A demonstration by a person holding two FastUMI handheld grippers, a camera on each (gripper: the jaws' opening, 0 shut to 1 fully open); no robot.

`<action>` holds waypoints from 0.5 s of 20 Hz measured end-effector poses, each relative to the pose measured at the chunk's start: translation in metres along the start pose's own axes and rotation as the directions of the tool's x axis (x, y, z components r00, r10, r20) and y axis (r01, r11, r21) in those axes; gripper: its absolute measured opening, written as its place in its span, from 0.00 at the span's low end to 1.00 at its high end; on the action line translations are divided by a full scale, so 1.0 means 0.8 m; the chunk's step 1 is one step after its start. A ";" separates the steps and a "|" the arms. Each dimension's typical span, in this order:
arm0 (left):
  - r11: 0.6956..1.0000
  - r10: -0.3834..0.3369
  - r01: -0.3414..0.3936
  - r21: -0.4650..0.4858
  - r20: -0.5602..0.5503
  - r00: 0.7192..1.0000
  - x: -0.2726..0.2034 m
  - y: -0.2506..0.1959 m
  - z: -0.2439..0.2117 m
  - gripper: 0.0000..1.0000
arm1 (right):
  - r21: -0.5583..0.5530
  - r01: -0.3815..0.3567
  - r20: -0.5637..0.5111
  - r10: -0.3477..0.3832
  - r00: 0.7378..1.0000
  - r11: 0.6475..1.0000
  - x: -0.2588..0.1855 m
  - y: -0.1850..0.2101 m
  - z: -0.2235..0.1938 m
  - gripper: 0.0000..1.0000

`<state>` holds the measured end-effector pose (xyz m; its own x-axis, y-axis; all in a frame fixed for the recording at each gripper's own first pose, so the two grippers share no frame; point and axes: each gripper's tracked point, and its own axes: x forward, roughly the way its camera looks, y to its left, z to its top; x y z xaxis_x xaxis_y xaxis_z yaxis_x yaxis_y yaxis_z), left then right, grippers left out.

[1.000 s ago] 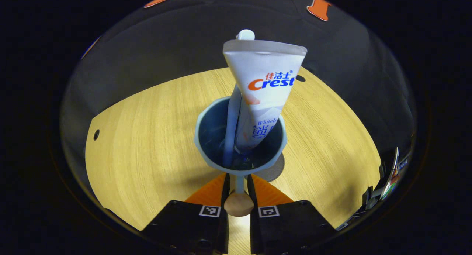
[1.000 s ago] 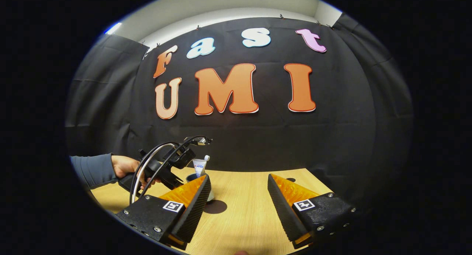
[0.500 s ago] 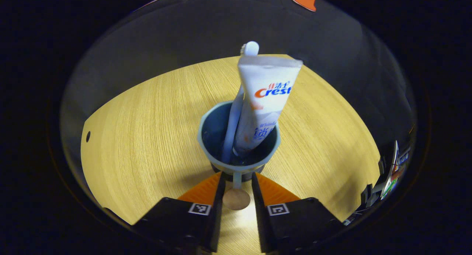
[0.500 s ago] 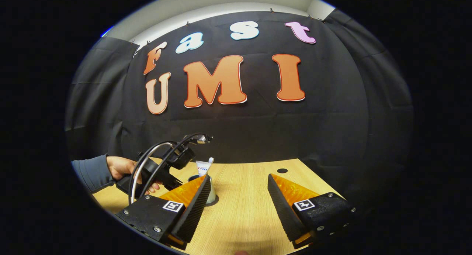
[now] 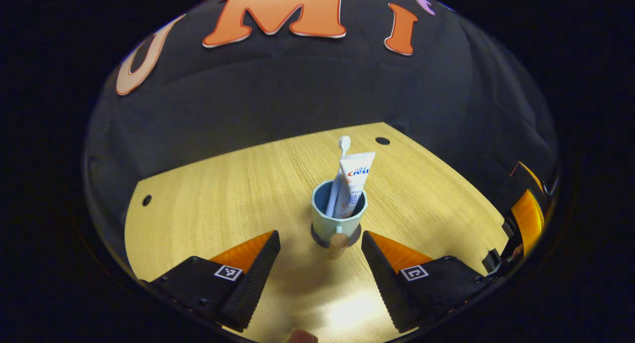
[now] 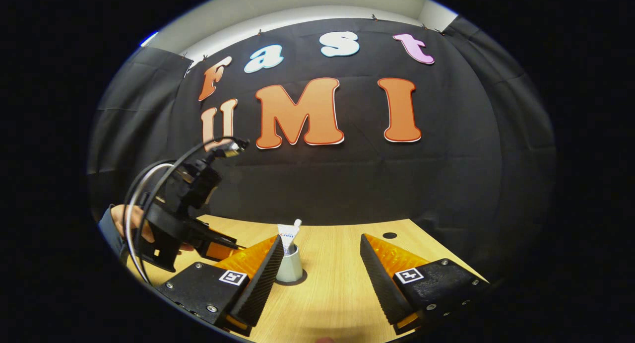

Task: Put the toothbrush and toothpaste on the desktop into the cup, then pick up the cup and place it on the coaster on the desktop.

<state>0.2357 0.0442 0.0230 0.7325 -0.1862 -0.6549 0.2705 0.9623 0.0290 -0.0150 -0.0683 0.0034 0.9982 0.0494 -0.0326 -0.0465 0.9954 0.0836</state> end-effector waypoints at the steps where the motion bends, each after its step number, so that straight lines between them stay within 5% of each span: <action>1: 1.000 0.019 -0.019 0.005 0.044 0.999 -0.008 0.007 0.005 0.99 | -0.003 0.000 0.005 0.000 1.000 1.000 0.001 0.007 0.001 0.93; 5: 0.993 0.117 -0.121 0.003 0.211 0.970 -0.036 0.043 0.028 0.99 | -0.020 -0.014 0.037 0.014 0.999 1.000 0.006 0.042 0.010 0.93; 10: 0.966 0.250 -0.254 -0.042 0.393 0.885 -0.053 0.085 0.045 0.97 | -0.045 -0.032 0.089 0.036 0.995 0.998 0.006 0.084 0.022 0.93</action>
<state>0.2452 0.1102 0.0796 0.9613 -0.0021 -0.2753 0.0487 0.9855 0.1627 -0.0130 -0.0024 0.0265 0.9952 0.0773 0.0594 -0.0797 0.9960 0.0397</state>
